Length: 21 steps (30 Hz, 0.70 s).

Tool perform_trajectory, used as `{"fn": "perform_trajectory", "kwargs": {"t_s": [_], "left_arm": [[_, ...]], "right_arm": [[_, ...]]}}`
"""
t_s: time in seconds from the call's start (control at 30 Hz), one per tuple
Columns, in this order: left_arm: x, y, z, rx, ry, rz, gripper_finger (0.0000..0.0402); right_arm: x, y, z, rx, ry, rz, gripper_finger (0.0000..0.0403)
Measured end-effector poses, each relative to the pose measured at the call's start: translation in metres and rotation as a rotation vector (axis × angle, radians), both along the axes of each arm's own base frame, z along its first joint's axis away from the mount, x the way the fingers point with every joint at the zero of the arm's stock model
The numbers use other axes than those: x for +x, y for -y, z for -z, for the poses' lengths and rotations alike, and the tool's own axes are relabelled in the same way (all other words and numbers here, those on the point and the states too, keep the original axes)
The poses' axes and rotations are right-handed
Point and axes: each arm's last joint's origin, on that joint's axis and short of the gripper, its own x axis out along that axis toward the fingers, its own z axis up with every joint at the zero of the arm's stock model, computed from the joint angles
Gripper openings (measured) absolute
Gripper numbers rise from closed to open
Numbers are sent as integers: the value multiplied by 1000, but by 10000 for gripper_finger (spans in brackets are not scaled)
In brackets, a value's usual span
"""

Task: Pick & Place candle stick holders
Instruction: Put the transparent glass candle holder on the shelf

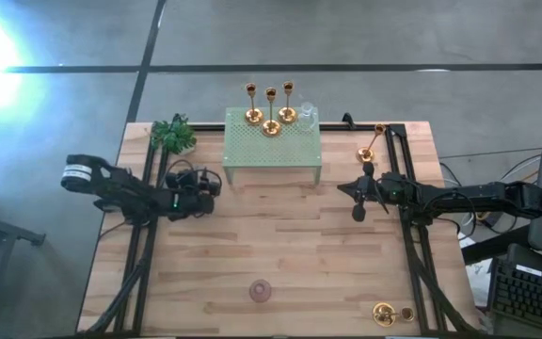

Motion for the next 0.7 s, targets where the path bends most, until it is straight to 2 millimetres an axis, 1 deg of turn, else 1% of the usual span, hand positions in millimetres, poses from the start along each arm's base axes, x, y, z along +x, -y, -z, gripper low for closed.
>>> {"fn": "perform_trajectory", "kwargs": {"t_s": [0.13,0.3,0.57,0.7], "left_arm": [[1,0,-8,-12,-23,50,125],[3,1,-25,-10,-7,123,125],[0,2,-62,50,-9,220,125],[-3,3,-82,46,-16,280,125]], "right_arm": [[0,0,0,0,0,0,8],[0,0,0,0,0,0,8],[0,0,0,0,0,0,8],[0,0,0,0,0,0,8]]}}
